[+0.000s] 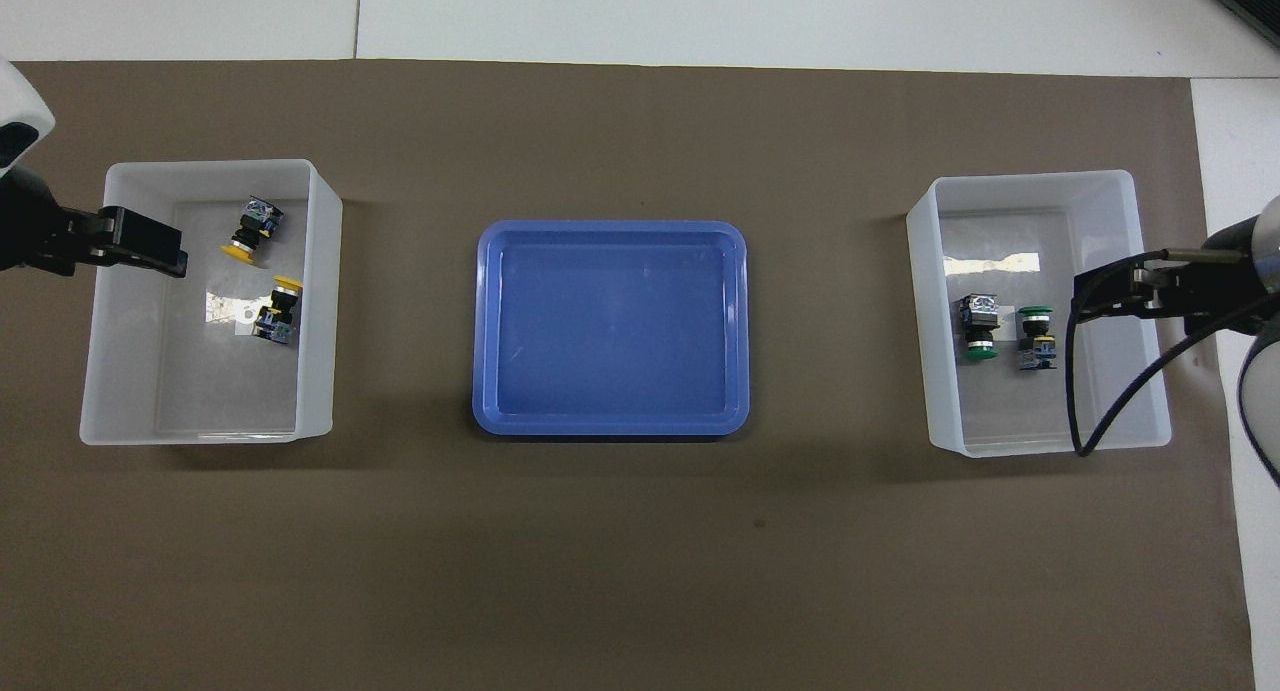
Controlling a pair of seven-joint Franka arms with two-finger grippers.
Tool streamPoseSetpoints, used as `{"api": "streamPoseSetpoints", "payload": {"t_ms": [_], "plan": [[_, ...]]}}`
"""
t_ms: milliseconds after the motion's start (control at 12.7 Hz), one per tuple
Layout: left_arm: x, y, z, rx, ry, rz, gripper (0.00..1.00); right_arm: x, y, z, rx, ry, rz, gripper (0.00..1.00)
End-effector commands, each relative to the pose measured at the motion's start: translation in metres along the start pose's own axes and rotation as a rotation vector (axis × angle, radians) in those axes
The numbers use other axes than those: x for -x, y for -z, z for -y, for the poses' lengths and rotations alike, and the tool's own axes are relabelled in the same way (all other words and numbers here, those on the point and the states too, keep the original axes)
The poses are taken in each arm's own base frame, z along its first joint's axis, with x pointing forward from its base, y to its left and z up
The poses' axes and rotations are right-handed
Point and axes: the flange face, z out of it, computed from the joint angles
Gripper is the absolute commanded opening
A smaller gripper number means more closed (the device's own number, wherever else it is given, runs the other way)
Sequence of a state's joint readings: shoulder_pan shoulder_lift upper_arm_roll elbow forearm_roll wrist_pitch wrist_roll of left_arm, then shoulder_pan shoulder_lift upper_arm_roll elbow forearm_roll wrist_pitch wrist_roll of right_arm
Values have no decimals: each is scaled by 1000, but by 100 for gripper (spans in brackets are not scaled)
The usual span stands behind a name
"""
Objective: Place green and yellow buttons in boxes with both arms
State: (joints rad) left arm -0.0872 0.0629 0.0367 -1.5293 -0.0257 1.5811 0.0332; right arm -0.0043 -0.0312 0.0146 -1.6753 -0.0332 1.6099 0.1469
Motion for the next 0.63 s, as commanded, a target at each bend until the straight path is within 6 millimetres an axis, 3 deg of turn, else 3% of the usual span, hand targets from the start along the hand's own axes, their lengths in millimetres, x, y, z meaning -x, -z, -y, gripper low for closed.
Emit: {"api": "streamPoseSetpoints", "payload": {"t_ms": [0,552], "plan": [[21,19,-16,5,32,11,100,6,3,-1,-25,20,-5,100],[29,31,-43,-20,14,-6,100,6,3,-1,-25,20,-5,100]]}}
